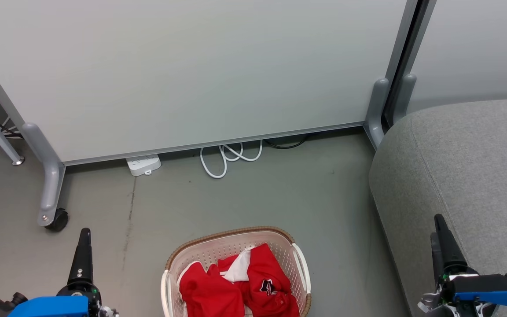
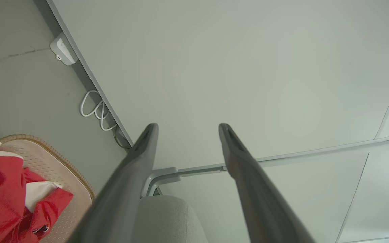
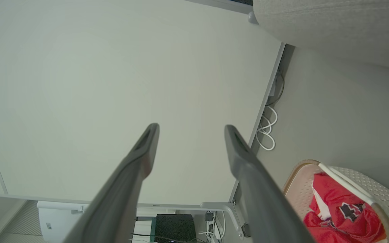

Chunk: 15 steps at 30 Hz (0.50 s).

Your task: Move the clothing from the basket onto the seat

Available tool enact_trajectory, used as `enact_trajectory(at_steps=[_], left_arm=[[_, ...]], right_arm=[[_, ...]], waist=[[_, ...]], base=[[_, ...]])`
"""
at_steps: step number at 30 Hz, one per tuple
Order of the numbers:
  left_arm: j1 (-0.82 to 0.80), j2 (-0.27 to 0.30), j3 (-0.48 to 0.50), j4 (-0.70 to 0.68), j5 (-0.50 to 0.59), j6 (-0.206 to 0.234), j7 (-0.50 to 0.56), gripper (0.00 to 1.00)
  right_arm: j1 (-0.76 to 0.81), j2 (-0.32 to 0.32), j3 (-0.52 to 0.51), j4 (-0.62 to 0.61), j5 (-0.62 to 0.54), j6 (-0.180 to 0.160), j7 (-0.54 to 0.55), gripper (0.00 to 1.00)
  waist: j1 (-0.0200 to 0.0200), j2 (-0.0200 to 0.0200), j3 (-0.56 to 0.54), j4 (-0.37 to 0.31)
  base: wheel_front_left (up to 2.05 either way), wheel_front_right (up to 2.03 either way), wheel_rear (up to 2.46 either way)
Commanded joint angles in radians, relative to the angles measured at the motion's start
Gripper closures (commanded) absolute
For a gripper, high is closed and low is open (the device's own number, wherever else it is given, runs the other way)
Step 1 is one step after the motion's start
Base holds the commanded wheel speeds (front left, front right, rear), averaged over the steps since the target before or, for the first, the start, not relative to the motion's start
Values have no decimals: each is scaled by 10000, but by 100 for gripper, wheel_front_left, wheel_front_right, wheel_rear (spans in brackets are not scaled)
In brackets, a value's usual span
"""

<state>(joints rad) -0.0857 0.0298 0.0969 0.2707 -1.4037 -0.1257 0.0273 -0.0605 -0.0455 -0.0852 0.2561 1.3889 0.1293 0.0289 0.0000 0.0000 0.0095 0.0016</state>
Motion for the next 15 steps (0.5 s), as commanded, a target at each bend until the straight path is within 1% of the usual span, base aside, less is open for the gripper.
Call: enact_trajectory(at_steps=[1, 4, 5, 6, 8, 10, 11, 14, 15], left_arm=[[-389, 112, -15, -254, 522, -16, -123, 0], [-440, 119, -93, -352, 1139, 26, -252, 0], [-440, 119, -93, -352, 1139, 26, -252, 0], [-490, 131, -314, -530, 2267, 133, -491, 0], [-490, 131, -314, -530, 2267, 133, -491, 0], [-497, 136, -397, -553, 2691, 155, -567, 0], [-511, 146, -667, -613, 4120, 271, -825, 0], [-511, 146, -667, -613, 4120, 271, -825, 0], [-521, 150, -750, -606, 4508, 297, -891, 0]], right_arm=[[-329, -30, 76, -247, -499, 14, -127, 0], [-360, -32, 170, -325, -1117, 14, -255, 0], [-360, -32, 170, -325, -1117, 14, -255, 0], [-397, -35, 398, -464, -2392, 15, -498, 0], [-397, -35, 398, -464, -2392, 15, -498, 0], [-398, -35, 475, -480, -2818, 15, -576, 0], [-397, -39, 671, -529, -4124, 16, -831, 0], [-397, -39, 671, -529, -4124, 16, -831, 0], [-400, -40, 738, -544, -4466, 16, -901, 0]], waist=[[0, 0, 10, 4], [0, 0, 28, 10], [0, 0, 28, 10], [0, 0, 42, 17], [0, 0, 42, 17], [0, 0, 41, 18], [0, 0, 30, 25], [0, 0, 30, 25], [0, 0, 30, 28]], base=[[0, 0, 0], [0, 0, 0], [0, 0, 0], [0, 0, 0], [0, 0, 0], [0, 0, 0], [0, 0, 0], [0, 0, 0], [0, 0, 0]])
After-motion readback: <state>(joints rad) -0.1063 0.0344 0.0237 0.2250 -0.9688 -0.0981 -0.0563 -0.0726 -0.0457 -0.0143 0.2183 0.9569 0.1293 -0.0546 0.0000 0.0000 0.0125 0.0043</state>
